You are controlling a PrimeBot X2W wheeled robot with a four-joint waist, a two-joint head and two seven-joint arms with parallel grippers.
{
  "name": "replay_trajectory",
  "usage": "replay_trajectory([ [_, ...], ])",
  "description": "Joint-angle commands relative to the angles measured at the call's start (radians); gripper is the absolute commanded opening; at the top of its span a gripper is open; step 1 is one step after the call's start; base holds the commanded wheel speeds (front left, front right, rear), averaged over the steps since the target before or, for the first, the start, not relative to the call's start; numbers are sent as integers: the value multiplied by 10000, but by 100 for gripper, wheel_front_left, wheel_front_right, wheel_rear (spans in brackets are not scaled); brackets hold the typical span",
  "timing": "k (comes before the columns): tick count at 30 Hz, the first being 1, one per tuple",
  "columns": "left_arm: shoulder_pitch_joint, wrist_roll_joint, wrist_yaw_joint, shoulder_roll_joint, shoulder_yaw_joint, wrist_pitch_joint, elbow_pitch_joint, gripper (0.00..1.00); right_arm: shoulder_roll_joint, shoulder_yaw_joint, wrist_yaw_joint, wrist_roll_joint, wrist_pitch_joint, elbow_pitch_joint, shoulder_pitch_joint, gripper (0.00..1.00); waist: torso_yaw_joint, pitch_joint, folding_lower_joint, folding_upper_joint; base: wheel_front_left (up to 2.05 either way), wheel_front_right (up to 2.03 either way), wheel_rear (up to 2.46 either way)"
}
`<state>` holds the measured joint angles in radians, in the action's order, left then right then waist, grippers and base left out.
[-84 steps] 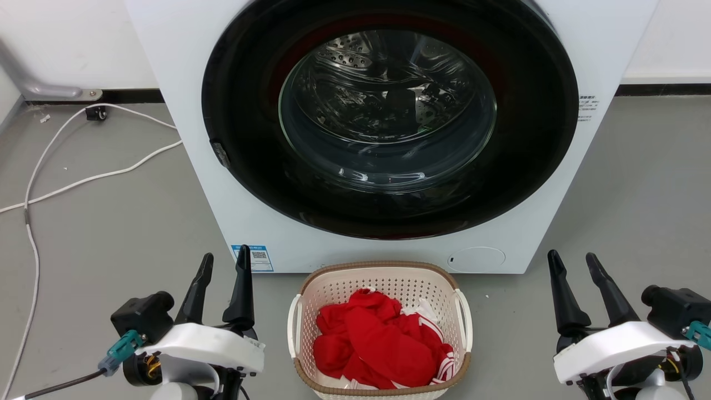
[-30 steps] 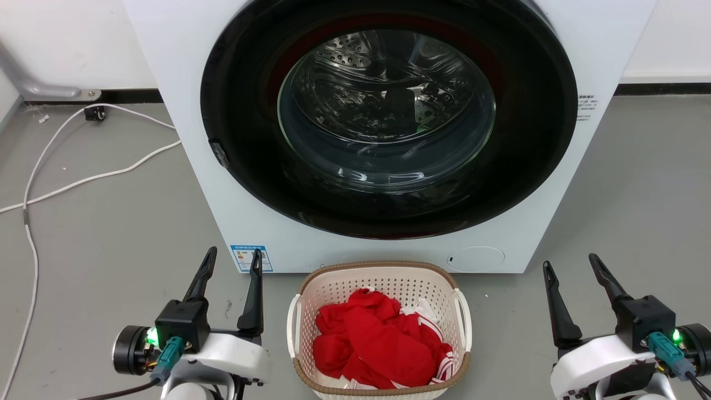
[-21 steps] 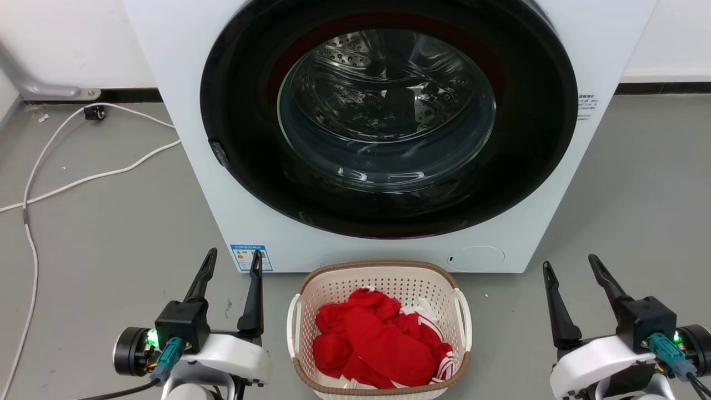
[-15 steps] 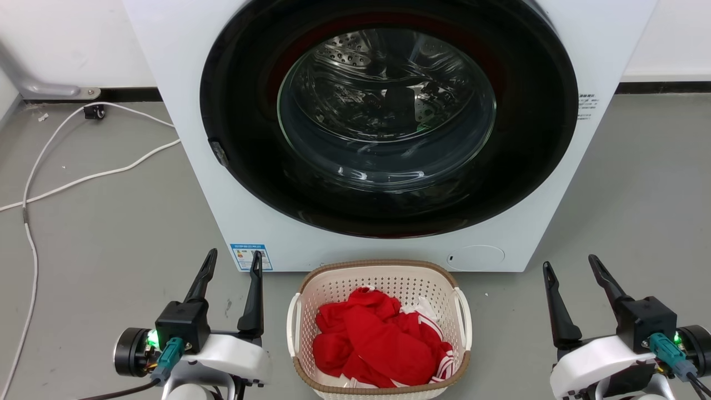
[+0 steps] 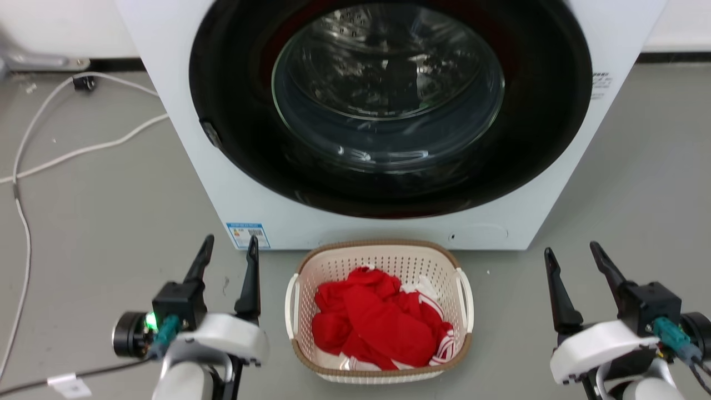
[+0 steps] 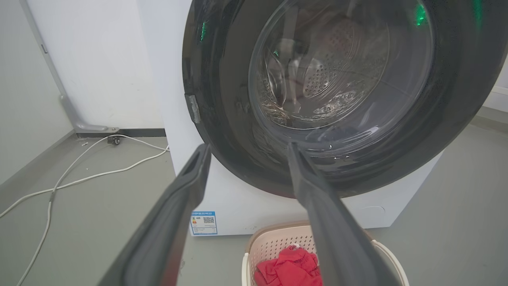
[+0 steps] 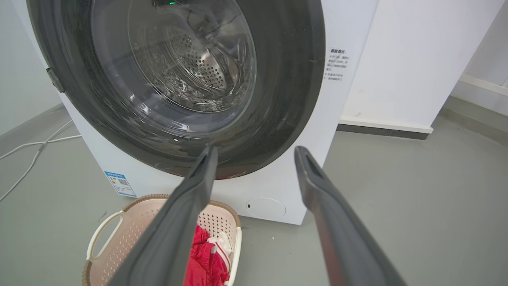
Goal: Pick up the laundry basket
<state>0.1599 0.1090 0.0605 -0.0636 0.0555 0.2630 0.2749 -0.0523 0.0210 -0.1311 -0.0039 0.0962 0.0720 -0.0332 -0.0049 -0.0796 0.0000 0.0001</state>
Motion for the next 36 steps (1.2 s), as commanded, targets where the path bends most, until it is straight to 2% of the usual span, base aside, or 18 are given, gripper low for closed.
replay_trajectory([
  [1,264,35,21,-90,-44,-8,98,100,39,7,7,47,7,77,-173,100,-33,-307,0,-1,0,0,0],
  [13,2523,497,293,-498,-115,-514,2126,100,36,-150,7,258,-280,1689,-1970,100,-240,-2479,0,-1,0,0,0],
  [22,4596,984,634,-819,327,-924,4610,100,34,-671,7,654,-350,3925,-3918,100,-491,-4286,0,-1,0,0,0],
  [30,5963,1768,703,-1030,1071,-1621,6613,100,34,-1460,7,1513,-940,6376,-5609,100,-644,-5153,0,-1,0,0,0],
  [36,6603,2649,707,-1230,1845,-2439,7412,100,27,-2182,7,2249,-1597,7902,-6648,100,-768,-5545,0,-1,0,0,0],
])
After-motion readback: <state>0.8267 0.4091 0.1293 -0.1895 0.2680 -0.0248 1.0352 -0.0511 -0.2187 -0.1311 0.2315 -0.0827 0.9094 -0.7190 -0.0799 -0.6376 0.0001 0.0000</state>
